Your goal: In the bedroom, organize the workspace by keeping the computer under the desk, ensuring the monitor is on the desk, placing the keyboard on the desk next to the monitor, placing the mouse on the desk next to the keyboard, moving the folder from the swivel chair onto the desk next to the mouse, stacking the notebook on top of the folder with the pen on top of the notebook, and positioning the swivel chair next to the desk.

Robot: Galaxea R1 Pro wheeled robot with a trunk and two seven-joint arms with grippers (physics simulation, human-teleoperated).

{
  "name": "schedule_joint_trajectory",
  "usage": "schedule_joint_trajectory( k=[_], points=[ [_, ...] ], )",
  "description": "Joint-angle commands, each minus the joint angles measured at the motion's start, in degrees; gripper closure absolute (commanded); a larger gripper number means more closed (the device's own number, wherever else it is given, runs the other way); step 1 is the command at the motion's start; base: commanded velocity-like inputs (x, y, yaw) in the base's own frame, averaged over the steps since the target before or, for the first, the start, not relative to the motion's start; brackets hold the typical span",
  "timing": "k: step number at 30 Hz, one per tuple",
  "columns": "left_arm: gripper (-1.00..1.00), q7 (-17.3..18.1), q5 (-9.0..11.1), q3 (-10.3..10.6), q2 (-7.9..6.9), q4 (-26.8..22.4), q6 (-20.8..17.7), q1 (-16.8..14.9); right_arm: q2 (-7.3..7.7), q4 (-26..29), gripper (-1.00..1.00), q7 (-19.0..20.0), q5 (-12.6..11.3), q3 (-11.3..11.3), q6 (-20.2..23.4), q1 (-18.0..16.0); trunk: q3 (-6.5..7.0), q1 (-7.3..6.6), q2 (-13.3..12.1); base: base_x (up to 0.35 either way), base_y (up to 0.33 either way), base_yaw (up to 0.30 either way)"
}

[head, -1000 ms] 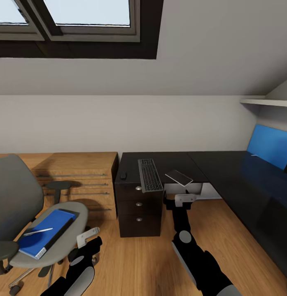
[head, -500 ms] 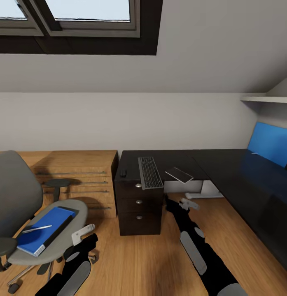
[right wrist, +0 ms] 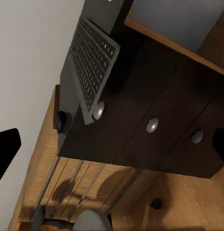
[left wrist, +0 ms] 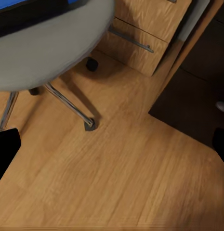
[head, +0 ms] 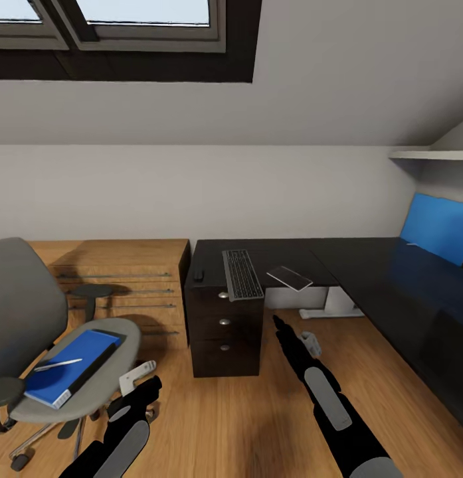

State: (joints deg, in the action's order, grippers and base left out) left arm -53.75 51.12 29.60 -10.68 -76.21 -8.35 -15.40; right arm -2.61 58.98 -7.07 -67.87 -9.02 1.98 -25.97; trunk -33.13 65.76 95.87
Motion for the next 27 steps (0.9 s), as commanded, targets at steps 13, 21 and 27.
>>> schedule_joint_trajectory(
  k=[13, 21, 27],
  points=[
    [-1.0, -0.4, 9.5, 0.3, -0.39, -2.7, -0.8, -0.1, 0.08, -3.4, -1.0, -6.3, -1.1, 0.7, -5.0, -0.3, -2.4, 2.86, 5.3, 0.0, 0.0, 0.0],
    [-1.0, -0.5, 9.7, 0.3, -0.34, -2.6, -0.8, -0.1, 0.67, -2.2, -1.0, -10.2, -1.0, 0.2, 3.6, -0.3, -3.84, 4.62, 8.5, 0.0, 0.0, 0.0],
    [-1.0, -0.5, 9.8, 0.4, -0.23, -2.5, -0.8, -0.1, 0.54, 1.1, -1.0, -7.0, -1.7, 0.4, 5.7, -0.3, -4.91, 5.93, 10.9, 0.0, 0.0, 0.0]
  ],
)
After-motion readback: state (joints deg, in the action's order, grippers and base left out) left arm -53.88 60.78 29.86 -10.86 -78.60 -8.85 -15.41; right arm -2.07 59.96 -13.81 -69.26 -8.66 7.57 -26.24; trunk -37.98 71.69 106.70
